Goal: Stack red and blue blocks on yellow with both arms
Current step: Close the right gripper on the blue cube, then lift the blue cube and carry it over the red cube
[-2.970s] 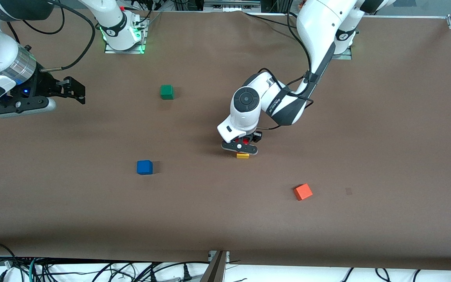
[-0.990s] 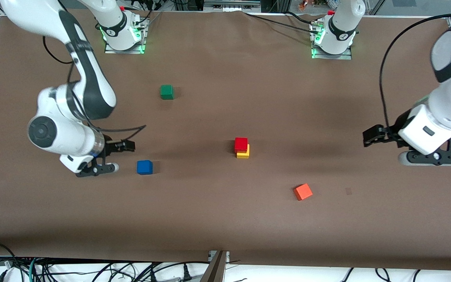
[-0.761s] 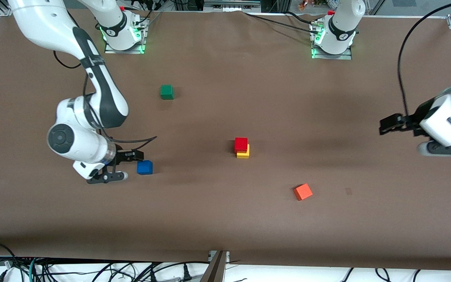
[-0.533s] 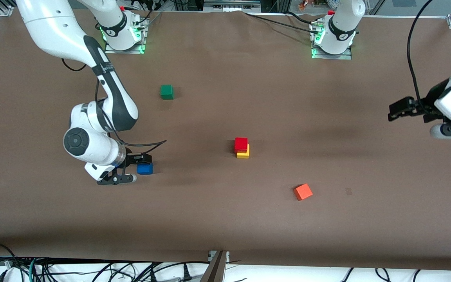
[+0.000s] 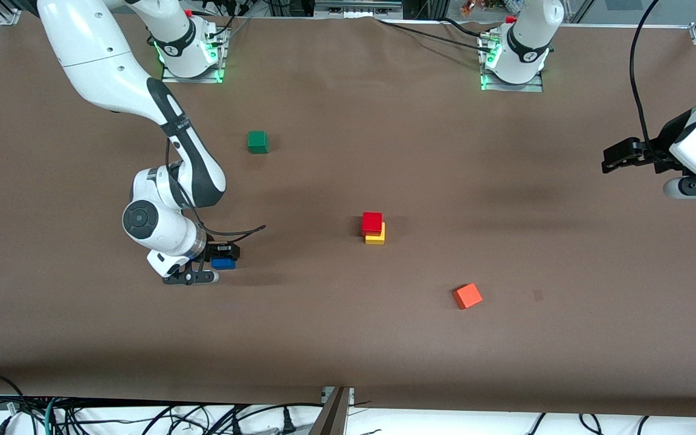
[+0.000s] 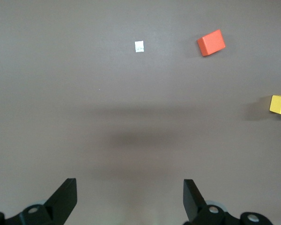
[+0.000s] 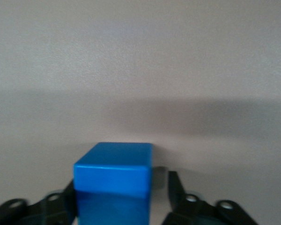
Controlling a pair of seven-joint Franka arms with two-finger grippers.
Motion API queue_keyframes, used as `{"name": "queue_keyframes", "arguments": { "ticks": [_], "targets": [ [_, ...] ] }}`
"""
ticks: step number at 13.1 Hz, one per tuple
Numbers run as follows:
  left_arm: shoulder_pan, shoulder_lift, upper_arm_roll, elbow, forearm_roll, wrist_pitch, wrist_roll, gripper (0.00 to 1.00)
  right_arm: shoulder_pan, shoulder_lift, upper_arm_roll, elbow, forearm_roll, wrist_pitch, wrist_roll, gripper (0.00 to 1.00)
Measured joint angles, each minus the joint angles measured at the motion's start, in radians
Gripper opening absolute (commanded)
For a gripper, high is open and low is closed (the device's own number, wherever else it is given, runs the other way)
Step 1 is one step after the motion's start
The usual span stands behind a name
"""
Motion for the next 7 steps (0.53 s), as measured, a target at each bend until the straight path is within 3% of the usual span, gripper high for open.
{"name": "queue_keyframes", "arguments": {
  "ticks": [2,4,7],
  "targets": [
    [0.000,0.000,-0.002,0.000,0.000,0.004,0.000,1.00,0.000,-0.003,0.000,0.007,0.000,-0.001,0.000,0.24],
    [-0.001,0.005,-0.003,0.007,0.000,0.015,0.000,1.00,0.002,-0.020,0.001,0.032,0.000,-0.049,0.000,0.24],
    [0.000,0.021,-0.002,0.020,0.000,0.019,0.000,1.00,0.041,-0.077,0.009,0.160,0.000,-0.292,0.063,0.28]
  ]
}}
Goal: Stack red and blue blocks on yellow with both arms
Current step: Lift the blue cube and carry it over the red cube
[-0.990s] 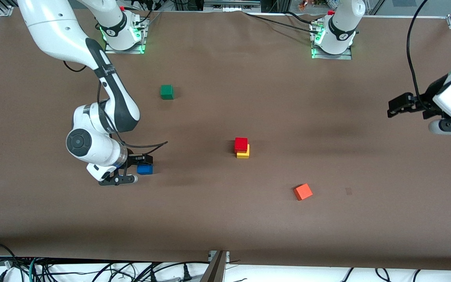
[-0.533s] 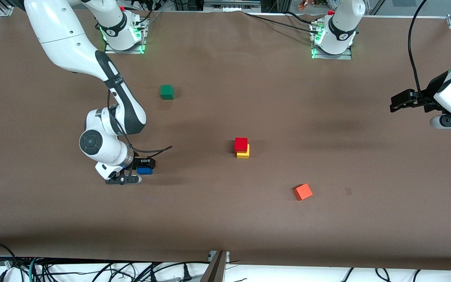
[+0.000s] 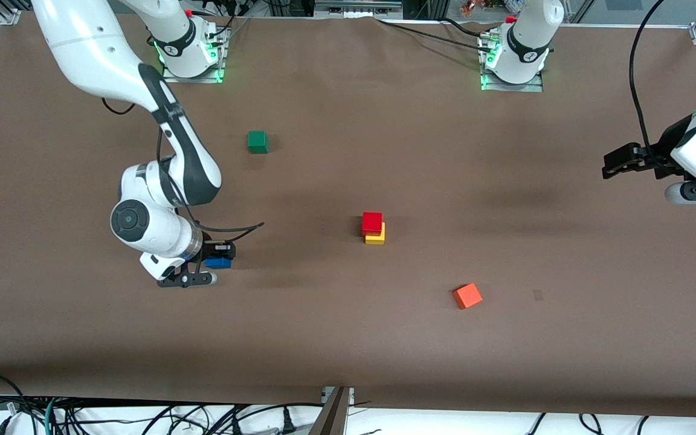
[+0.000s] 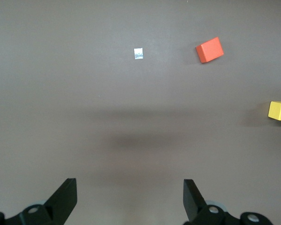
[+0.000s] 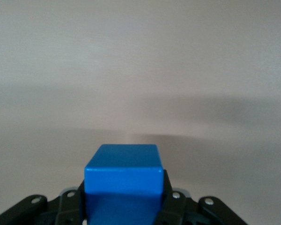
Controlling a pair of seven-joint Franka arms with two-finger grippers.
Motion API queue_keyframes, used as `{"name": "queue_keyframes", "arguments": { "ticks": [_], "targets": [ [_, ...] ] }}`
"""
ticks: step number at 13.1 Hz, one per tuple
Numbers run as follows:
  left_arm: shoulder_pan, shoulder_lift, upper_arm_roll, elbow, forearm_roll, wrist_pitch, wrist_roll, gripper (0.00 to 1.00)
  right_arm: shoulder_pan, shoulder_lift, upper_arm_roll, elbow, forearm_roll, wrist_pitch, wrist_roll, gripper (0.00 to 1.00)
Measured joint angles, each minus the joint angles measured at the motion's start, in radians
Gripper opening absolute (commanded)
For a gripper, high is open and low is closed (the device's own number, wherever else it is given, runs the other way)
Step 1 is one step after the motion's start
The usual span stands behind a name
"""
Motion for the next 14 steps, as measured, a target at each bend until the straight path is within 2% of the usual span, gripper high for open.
{"name": "queue_keyframes", "arguments": {
  "ticks": [1,3,7,14],
  "targets": [
    [0.000,0.005,0.000,0.003,0.000,0.000,0.000,1.00,0.041,-0.018,0.002,0.057,0.000,-0.082,0.066,0.29],
    [0.000,0.008,0.000,0.006,0.000,0.000,0.000,1.00,0.142,-0.036,0.003,0.145,0.000,-0.163,0.198,0.29],
    [0.000,0.008,-0.001,0.007,0.000,0.000,0.000,1.00,0.280,-0.008,0.000,0.223,-0.008,-0.168,0.349,0.33],
    [0.000,0.040,0.000,0.053,0.000,0.004,0.000,1.00,0.439,0.156,-0.009,0.461,-0.053,-0.156,0.549,0.33]
  ]
}}
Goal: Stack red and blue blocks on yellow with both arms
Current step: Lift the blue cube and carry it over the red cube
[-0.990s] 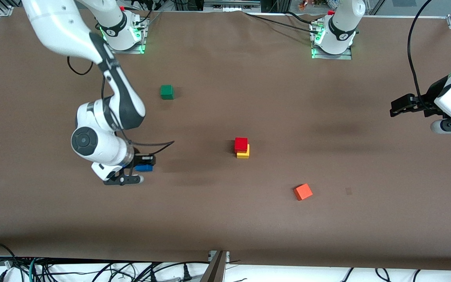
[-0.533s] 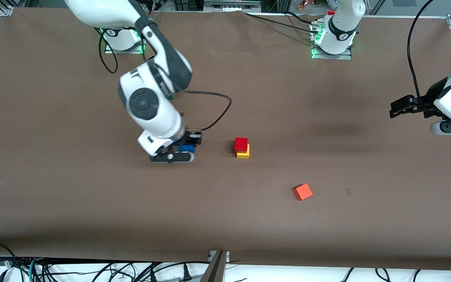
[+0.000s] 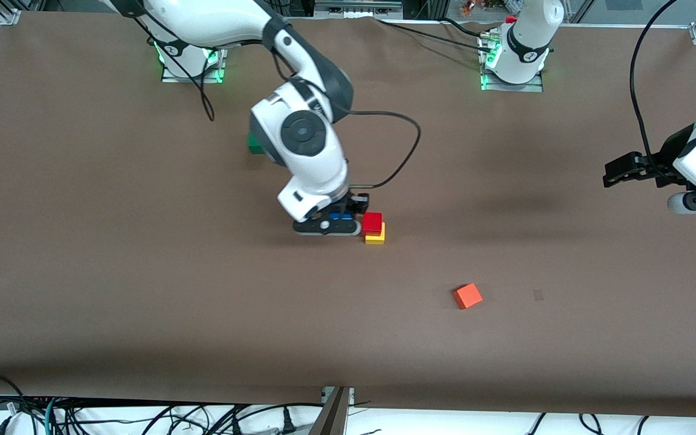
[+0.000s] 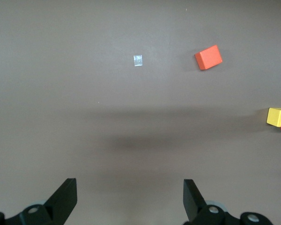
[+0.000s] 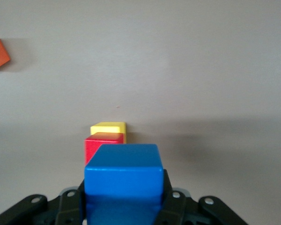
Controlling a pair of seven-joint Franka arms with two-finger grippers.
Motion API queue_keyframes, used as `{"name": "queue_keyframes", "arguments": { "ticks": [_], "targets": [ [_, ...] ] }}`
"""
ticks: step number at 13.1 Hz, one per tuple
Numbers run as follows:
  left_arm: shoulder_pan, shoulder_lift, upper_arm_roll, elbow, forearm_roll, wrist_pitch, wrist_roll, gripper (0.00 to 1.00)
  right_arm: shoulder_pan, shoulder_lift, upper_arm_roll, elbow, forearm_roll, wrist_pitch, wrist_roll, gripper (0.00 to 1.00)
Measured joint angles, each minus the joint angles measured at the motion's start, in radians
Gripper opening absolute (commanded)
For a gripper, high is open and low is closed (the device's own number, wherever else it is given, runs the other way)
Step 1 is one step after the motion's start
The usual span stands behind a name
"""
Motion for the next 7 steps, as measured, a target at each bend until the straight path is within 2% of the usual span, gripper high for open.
{"name": "queue_keyframes", "arguments": {
  "ticks": [3,7],
  "targets": [
    [0.000,0.004,-0.001,0.010,0.000,0.000,0.000,1.00,0.027,0.049,-0.005,0.050,-0.001,0.048,0.009,0.33],
    [0.000,0.005,0.000,0.012,0.000,0.000,0.000,1.00,0.052,0.083,-0.015,0.059,-0.002,0.096,0.012,0.33]
  ]
}}
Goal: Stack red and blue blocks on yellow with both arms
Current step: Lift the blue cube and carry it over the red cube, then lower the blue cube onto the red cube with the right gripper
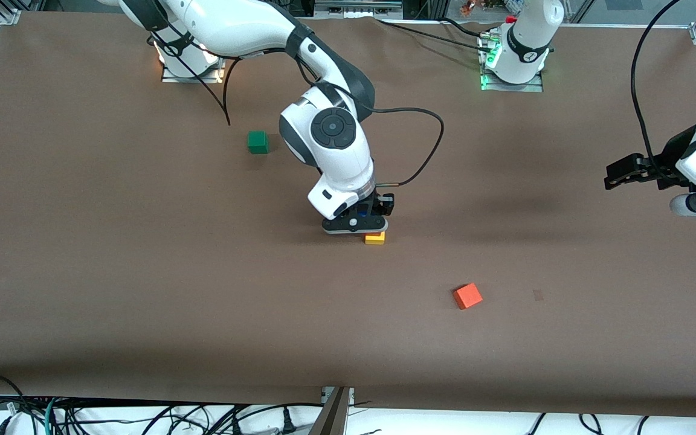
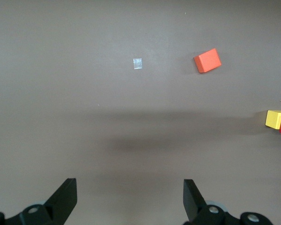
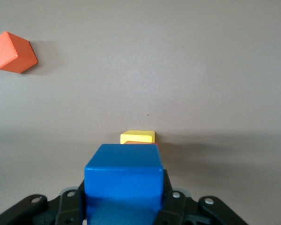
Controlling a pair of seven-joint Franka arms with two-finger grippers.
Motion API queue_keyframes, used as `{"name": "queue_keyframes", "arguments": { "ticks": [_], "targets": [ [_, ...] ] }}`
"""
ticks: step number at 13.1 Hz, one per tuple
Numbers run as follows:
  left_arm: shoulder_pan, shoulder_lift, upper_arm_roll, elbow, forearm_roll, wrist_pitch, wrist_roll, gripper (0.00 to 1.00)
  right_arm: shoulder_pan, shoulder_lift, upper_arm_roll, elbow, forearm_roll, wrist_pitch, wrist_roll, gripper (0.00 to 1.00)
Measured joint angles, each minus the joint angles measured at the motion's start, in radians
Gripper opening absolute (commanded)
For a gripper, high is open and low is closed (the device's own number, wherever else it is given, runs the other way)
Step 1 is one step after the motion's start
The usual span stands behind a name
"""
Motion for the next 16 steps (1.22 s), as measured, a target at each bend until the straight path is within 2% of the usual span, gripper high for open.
{"name": "queue_keyframes", "arguments": {
  "ticks": [11,16],
  "targets": [
    [-0.002,0.000,-0.003,0.000,0.000,0.000,0.000,1.00,0.039,0.050,-0.016,0.003,-0.035,0.021,0.016,0.35],
    [-0.002,0.000,-0.003,0.000,0.000,0.000,0.000,1.00,0.050,0.062,-0.017,0.003,-0.040,0.026,0.026,0.40]
  ]
}}
